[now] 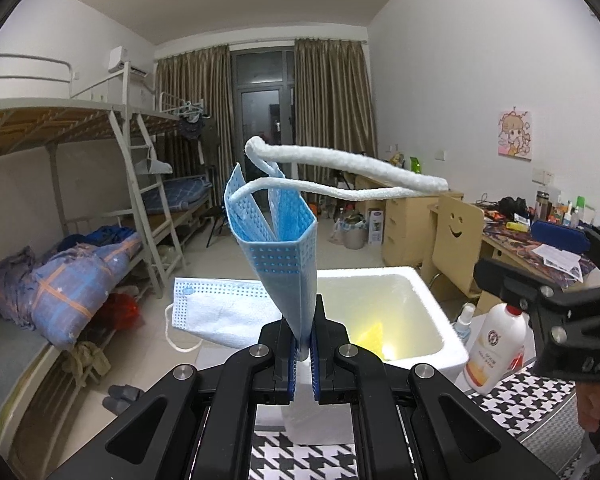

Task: Organize soft objects
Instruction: 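Open the right gripper to release the sock and withdraw it, then lower the blue mask into the foam box and open the left gripper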

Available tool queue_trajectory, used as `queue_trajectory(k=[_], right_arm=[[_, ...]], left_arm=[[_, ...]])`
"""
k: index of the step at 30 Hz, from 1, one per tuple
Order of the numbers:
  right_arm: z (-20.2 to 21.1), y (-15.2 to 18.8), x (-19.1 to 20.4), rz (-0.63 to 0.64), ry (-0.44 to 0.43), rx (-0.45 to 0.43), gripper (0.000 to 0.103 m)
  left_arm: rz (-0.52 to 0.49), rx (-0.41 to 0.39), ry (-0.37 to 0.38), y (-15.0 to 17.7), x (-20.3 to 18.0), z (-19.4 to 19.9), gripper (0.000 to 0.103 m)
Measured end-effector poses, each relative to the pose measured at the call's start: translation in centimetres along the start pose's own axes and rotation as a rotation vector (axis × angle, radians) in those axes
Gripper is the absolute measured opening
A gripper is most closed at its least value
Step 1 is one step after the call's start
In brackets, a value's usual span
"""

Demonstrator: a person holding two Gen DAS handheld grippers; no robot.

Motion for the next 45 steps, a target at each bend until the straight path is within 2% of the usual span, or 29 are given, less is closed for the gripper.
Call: queue_trajectory(k=[14, 24, 37, 45], right_arm=[[2.7, 0.0, -1.0, 0.029, 0.008, -0.034, 0.098], [4.2, 0.4, -1.7, 0.003, 0.022, -0.046, 0.098], [5.0, 1.4, -3.8, -0.091, 0.061, -0.012, 0.098], [6.0, 1.9, -4.1, -0.072, 0.079, -0.009, 0.098]], left_arm=[[0.002, 0.011, 0.075, -0.9, -1.8, -0.9, 0.006], [-0.015, 0.019, 0.093, -1.3, -3.2, -1.6, 0.006], [-0.017, 0.049, 0.126, -0.9, -4.5, -3.3, 0.006], [-0.021, 0.077, 0.142, -0.4, -5.1, -4.8, 0.006]])
Point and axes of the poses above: each gripper's, at about its wrist camera, not at the fingertips, and z roughly against the way its jaws point, x to its left, y to its underside, the point moved 2 cm from there along -z, roughly the way its jaws point, and after that the axes turned 11 degrees about -x, right-handed, at the moved point
